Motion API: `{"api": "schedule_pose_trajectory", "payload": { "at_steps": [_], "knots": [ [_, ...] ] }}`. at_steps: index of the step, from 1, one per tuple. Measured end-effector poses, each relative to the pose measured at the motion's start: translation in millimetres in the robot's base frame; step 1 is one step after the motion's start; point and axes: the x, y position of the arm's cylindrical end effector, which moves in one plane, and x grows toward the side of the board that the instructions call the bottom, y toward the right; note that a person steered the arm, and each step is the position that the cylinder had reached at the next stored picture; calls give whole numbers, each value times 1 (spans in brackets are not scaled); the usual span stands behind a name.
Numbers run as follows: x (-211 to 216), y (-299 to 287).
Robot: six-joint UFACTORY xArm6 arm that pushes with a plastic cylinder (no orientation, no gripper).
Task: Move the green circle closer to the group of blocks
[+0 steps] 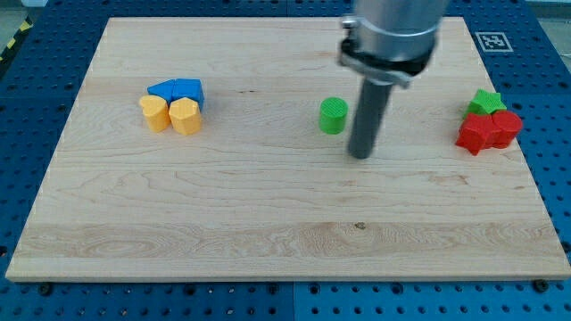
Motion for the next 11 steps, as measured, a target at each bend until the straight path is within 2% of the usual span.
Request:
{"api": "schedule_pose_trajectory", "payload": {
  "at_steps": [1, 2, 3, 4, 5, 6, 7, 8, 9, 11],
  "knots": [
    [-20, -54],
    [-56, -51],
    [-73, 14],
    [-73, 84],
    [-73, 62],
    [-61, 9],
    [-27, 12],
    [-30, 58],
    [-51, 87],
    [-49, 88]
  ]
}}
